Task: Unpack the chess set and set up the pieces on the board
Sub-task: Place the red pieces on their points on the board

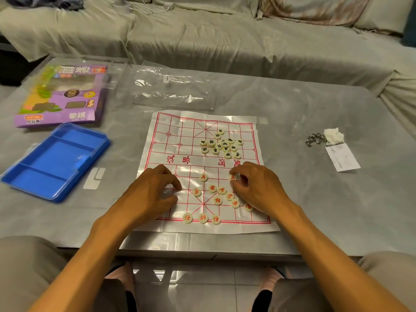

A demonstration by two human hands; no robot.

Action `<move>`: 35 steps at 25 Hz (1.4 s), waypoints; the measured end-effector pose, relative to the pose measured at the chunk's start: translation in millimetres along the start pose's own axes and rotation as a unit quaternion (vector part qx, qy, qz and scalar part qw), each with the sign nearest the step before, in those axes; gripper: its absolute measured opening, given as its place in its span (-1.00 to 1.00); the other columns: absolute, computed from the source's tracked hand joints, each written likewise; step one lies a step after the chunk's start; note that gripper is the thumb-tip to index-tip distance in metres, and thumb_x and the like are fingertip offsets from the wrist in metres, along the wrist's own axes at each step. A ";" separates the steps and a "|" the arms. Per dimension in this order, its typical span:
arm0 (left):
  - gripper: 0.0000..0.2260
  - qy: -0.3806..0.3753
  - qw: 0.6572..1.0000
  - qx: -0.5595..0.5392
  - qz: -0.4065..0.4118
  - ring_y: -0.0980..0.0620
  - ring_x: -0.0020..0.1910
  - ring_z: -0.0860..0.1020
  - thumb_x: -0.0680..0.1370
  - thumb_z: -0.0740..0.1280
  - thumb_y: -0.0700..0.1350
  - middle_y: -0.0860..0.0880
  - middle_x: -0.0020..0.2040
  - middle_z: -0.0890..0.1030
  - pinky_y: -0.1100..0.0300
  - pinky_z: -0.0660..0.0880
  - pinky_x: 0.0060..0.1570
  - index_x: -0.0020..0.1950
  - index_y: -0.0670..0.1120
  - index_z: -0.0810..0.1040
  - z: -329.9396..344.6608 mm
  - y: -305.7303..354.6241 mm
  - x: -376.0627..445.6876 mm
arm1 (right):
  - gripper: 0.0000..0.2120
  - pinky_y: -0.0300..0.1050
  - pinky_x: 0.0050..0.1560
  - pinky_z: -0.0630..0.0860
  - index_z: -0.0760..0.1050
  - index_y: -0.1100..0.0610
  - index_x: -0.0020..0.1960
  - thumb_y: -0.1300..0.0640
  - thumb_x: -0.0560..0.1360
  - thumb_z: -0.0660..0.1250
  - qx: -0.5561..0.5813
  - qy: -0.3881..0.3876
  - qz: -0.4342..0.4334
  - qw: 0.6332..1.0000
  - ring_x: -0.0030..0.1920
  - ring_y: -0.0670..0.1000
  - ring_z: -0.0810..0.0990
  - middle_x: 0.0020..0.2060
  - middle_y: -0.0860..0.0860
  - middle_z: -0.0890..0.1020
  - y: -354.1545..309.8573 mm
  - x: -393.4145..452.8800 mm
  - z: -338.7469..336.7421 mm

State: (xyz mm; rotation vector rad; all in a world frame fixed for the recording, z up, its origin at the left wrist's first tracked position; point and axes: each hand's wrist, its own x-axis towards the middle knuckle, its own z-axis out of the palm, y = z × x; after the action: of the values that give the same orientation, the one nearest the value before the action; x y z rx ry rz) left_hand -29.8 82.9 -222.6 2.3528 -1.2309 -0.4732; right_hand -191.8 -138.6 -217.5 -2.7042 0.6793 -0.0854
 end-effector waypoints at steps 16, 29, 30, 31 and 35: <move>-0.81 0.000 1.000 -0.004 0.005 0.13 0.10 0.42 0.49 0.38 0.05 0.23 0.11 0.39 0.18 0.45 0.11 0.09 0.13 0.56 -0.5 -1.4 -1.6 | -0.77 -0.35 -0.23 0.51 0.51 -0.07 0.18 -0.03 0.53 0.33 0.101 0.003 0.070 0.992 -0.18 -0.12 0.57 -0.11 -0.20 0.58 30.7 -56.3 -31.8; -0.82 -0.001 1.000 -0.004 0.005 0.13 0.12 0.43 0.49 0.38 0.06 0.24 0.11 0.38 0.25 0.39 0.04 0.08 0.16 0.55 -1.6 -0.7 -1.3 | -0.66 -0.29 -0.08 0.45 0.43 -0.05 0.25 -0.10 0.52 0.32 0.061 0.039 0.104 0.992 0.03 -0.08 0.53 0.13 -0.10 0.51 54.4 -33.3 -12.6; -0.82 -0.002 1.000 -0.003 0.005 0.13 0.12 0.43 0.49 0.38 0.06 0.24 0.11 0.38 0.24 0.39 0.04 0.08 0.16 0.55 -1.7 -0.6 -1.6 | -0.64 -0.28 -0.05 0.44 0.39 -0.07 0.31 -0.08 0.53 0.30 0.051 0.041 0.087 0.994 0.10 -0.08 0.51 0.18 -0.10 0.47 53.0 -32.1 -12.2; -0.82 -0.002 1.000 -0.004 0.004 0.12 0.12 0.43 0.49 0.38 0.06 0.24 0.11 0.38 0.24 0.40 0.04 0.08 0.16 0.55 -1.9 -0.3 -1.9 | -0.63 -0.28 -0.02 0.44 0.36 -0.09 0.35 -0.05 0.56 0.26 0.035 0.044 0.058 0.997 0.16 -0.08 0.48 0.23 -0.10 0.44 51.0 -30.1 -11.8; -0.82 -0.003 1.000 -0.010 0.003 0.13 0.14 0.42 0.49 0.38 0.06 0.24 0.13 0.38 0.16 0.43 0.14 0.08 0.16 0.55 -3.0 1.5 -2.7 | -0.72 -0.26 -0.01 0.47 0.48 -0.04 0.29 0.02 0.60 0.20 0.023 0.032 -0.015 0.999 0.14 -0.08 0.44 0.21 -0.09 0.47 47.5 -26.2 -11.5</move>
State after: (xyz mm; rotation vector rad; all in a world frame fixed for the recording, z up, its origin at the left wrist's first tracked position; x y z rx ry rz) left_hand -30.8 85.0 -219.0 2.3331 -1.2298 -0.4888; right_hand -237.8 -169.1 -222.5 -2.6771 0.6476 -0.1922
